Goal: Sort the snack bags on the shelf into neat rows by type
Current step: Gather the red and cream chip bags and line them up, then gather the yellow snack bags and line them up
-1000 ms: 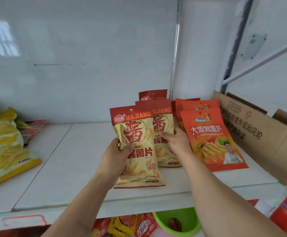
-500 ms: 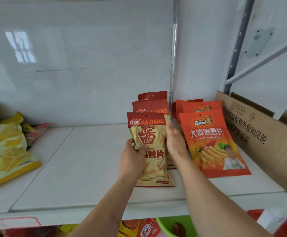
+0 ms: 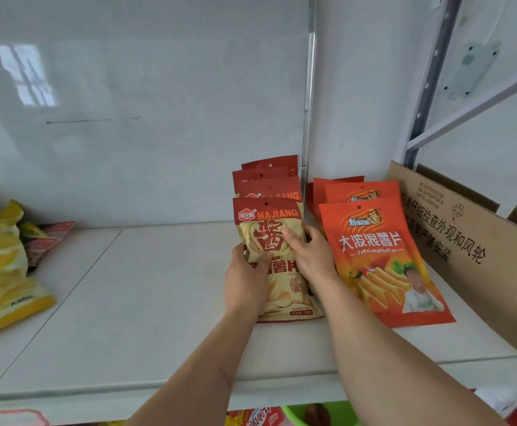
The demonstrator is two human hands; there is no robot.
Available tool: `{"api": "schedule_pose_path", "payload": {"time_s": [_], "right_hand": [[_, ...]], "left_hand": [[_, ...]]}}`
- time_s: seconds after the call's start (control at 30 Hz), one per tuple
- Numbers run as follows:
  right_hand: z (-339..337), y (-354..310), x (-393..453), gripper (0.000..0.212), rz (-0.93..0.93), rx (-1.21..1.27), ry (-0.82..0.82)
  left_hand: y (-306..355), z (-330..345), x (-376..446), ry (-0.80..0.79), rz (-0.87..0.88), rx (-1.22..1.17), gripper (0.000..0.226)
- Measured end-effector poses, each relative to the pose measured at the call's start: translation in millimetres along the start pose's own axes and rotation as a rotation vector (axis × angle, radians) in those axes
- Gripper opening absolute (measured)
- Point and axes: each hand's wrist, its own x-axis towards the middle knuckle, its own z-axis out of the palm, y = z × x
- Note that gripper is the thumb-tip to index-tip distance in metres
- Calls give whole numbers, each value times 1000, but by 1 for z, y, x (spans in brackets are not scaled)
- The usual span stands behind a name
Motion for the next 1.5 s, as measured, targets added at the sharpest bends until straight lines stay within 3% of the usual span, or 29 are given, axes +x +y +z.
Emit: {"api": "schedule_pose_path", "payload": {"time_s": [0.2,0.4,0.57,0.7,0.8,0.9,1.03,1.17,1.5], "right_hand": [[1,2,19,45,-6,-34,13],[3,1,25,36,-23,-147,35],[8,-10,23,72,-61,-366,93],[20,-30,12,61,-227,-646,129],[42,-46,-4,43,-441,-805,97],[76,-55,-22,35,-621,-880,-57],[133,-62,-49,32,-724,-899,-230],[198,-71,-79,27,-788,-946,-319],[340,-125,-140,27,-740,-918,-385]], "left_hand": [[2,11,18,15,21,49,36],[5,5,18,28,19,40,55],[9,-12,10,70,11,98,61],[5,-36,2,122,54,252,48],[-5,-68,-2,168,85,443,37],[-16,-113,-5,217,160,731,33],[-38,-186,4,258,318,1045,31],[-57,-260,14,291,473,1278,11],[-81,-409,38,337,472,1254,10]]}}
